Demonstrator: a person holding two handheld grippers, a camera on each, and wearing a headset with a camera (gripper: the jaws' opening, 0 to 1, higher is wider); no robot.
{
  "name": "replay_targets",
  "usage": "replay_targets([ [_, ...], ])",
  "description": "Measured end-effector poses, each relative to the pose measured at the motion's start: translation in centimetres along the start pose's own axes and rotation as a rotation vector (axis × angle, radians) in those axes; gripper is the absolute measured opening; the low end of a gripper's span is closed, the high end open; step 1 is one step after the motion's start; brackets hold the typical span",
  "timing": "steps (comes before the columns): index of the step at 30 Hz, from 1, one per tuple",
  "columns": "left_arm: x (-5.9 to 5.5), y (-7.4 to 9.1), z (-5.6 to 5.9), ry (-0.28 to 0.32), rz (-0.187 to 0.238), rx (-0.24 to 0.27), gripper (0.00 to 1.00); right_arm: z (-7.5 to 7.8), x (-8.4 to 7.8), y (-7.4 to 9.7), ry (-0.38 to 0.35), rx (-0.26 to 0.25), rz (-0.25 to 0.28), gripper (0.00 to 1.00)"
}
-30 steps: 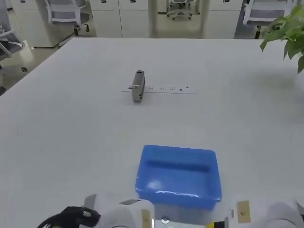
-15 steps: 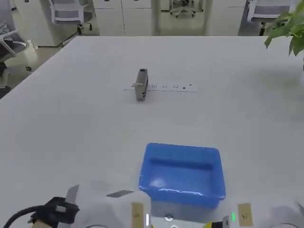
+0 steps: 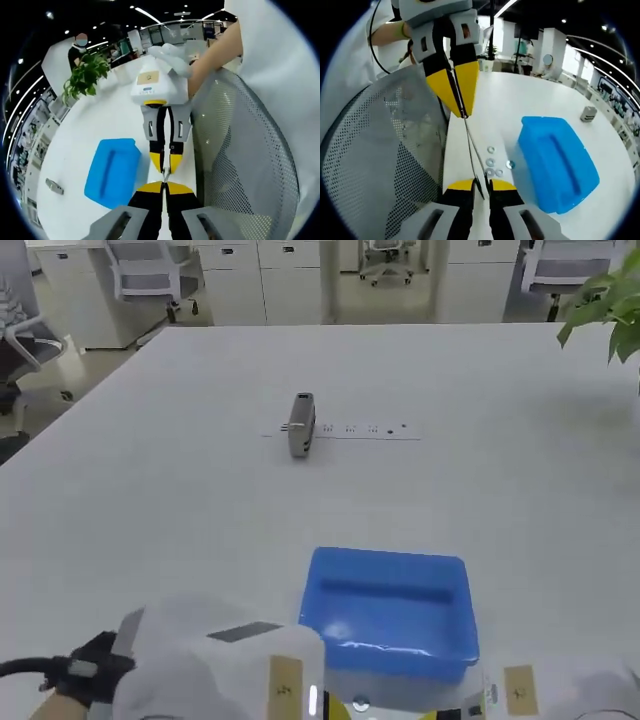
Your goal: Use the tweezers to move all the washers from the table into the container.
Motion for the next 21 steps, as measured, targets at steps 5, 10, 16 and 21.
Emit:
replay_targets([
  [5, 0.4, 0.5, -0.2, -0.013, -0.006, 0.002, 0.0, 0.1, 0.7, -0.2, -0.014, -0.007, 0.032, 0.07],
  [10, 0.7, 0.9, -0.6, -0.02, -0.026, -0.002, 0.0, 0.2, 1.4, -0.5, -0.033, -0.002, 0.062, 0.07],
  [16, 0.8, 1.0, -1.1, -0.019, -0.051, -0.018, 0.0, 0.4, 1.7, -0.9, -0.05, 0.009, 0.084, 0.07],
  [21, 0.9, 0.8, -1.4, -0.029, -0.073, -0.029, 0.0, 0.4, 1.8, -1.3, -0.061, 0.02, 0.085, 0.07],
])
Point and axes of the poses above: the centre of the closed fingertips' face, and the gripper's own axes: y roughly backward along the fingers, z roughly to its right, x roughly out of its top, the point moved 10 cm from there along y, roughly backward along the fingers, and after that the axes turned 4 degrees about -z, right-handed, at the moved point
